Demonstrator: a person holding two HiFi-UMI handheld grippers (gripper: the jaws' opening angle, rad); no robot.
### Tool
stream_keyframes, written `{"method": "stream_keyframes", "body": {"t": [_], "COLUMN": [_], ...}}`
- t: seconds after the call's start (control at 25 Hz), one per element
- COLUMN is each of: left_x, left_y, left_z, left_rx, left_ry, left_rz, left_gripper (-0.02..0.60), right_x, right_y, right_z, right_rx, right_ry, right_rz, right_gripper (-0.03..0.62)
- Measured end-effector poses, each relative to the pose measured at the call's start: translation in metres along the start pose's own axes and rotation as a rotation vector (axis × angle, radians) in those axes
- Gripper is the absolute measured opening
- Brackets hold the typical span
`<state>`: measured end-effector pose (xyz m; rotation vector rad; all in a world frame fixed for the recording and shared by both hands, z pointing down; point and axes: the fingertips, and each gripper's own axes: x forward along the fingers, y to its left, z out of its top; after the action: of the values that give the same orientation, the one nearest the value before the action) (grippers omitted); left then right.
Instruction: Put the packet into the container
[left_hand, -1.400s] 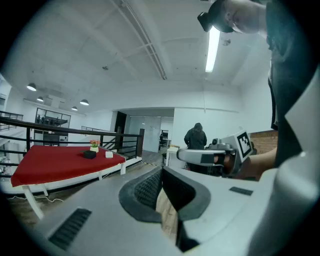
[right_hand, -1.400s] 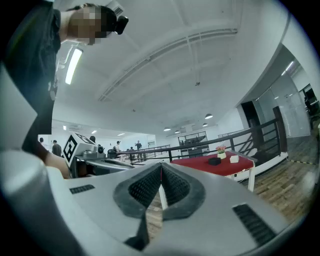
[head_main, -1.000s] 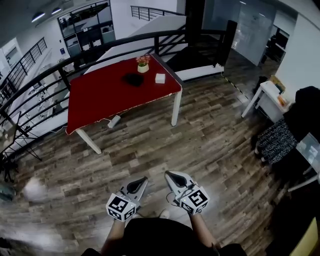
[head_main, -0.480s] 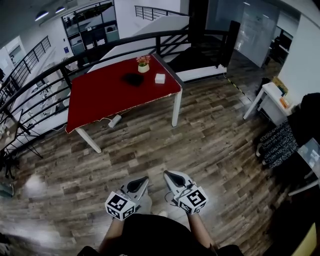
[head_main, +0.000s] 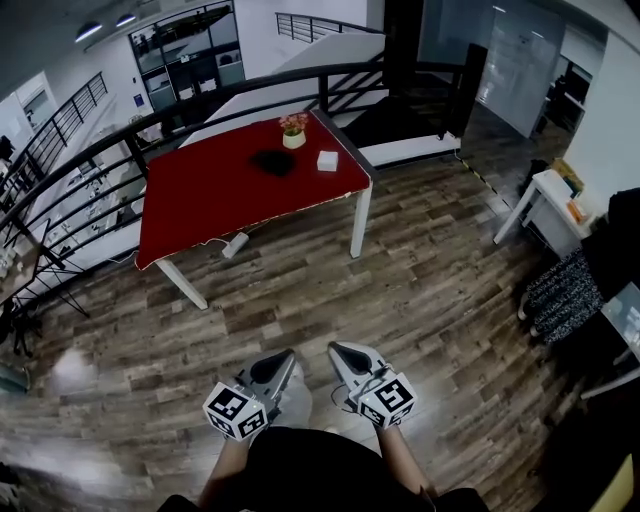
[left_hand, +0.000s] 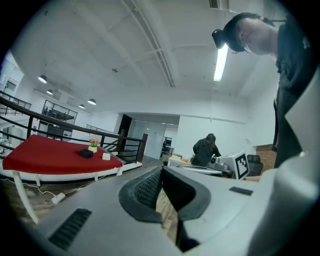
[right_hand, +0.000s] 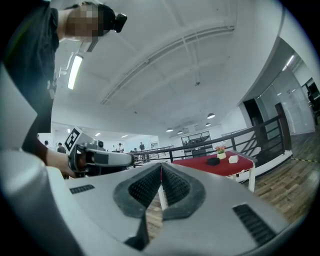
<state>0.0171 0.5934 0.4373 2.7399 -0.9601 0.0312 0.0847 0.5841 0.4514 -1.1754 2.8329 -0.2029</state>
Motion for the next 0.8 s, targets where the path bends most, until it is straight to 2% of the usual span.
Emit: {"method": "stream_keyframes", "body": {"t": [0.32,0.6,0.8], "left_x": [0.030,0.066,0.090], "left_y": [0.046,0.115,0.169], "left_z": [0.001,0.016,0.034], "left_rx": [-0.009,-0.024,-0.031], "left_ry": [0.011,0.008,0.011], "left_rz": [-0.001,-0.002,-0.011], "left_gripper": [0.010,0.011,0.011], "right_x": [0.043,0.106,0.161], "right_y": [-0.030,-0.070,-0.100], "right_z": [-0.008,0.002,0.009], "right_rx": [0.009,0.013,-0.003], "right_ry": [0.033,0.020,0.052], "right_rz": [0.010,0.048,0.036], "right_gripper": [0.021,0.021,0.021]}}
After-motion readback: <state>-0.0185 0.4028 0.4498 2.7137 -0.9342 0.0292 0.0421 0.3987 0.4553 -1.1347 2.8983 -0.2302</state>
